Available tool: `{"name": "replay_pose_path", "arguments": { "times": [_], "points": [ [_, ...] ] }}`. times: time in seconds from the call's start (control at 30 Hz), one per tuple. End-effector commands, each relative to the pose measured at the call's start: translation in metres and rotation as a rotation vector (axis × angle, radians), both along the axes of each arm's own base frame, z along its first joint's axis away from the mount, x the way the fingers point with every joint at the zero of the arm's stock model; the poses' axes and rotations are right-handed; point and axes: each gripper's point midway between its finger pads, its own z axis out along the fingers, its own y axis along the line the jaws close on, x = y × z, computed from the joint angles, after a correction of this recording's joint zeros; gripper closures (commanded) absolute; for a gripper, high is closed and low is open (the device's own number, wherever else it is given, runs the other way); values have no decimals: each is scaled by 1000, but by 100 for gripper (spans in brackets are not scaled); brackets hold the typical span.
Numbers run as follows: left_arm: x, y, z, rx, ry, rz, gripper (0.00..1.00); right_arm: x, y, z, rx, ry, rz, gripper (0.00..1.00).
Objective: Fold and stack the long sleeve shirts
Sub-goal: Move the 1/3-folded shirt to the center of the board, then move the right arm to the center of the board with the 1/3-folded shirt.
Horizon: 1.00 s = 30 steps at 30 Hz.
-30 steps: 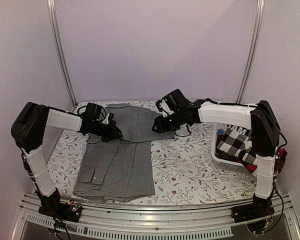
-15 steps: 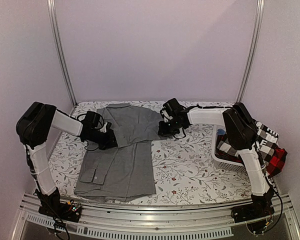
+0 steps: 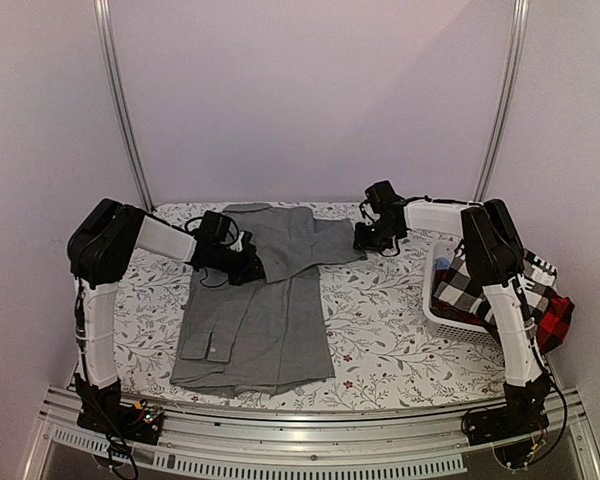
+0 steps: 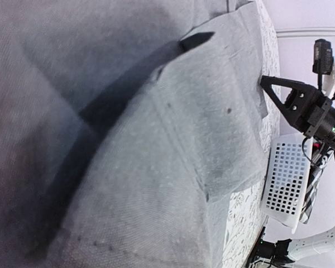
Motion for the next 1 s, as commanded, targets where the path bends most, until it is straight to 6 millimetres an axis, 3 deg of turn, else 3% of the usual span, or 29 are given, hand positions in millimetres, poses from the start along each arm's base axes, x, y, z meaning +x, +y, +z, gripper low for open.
{"name": "replay_pose_path", "arguments": {
  "times": [0.0,0.1,0.2,0.3,0.37,0.43,0.57,0.63,0.97],
  "points": [
    [22,-10,18,-4,-36,5,100,0,-9,9,-93,-4,23,69],
    [33,-15,38,-5,-77,-5,100,-6,-6,35,-83,-35,29,66],
    [37,-13,59,18,-115,-6,100,-16,-9,47,-86,-50,19,59],
    [42,-9,76,61,-147,-7,100,-5,-17,65,-89,-96,-24,50],
    [43,-8,81,69,-156,-9,100,7,-16,65,-77,-104,-27,49],
    [44,-6,85,73,-159,-14,100,20,-17,59,-77,-105,-35,50],
    [44,-6,91,84,-167,-20,100,34,-22,19,-110,-67,-49,52],
    [44,-4,92,88,-170,-22,100,39,-20,10,-93,-64,-44,52],
    [42,-5,92,95,-168,-37,100,26,2,-21,-47,0,7,63]
  ]
}}
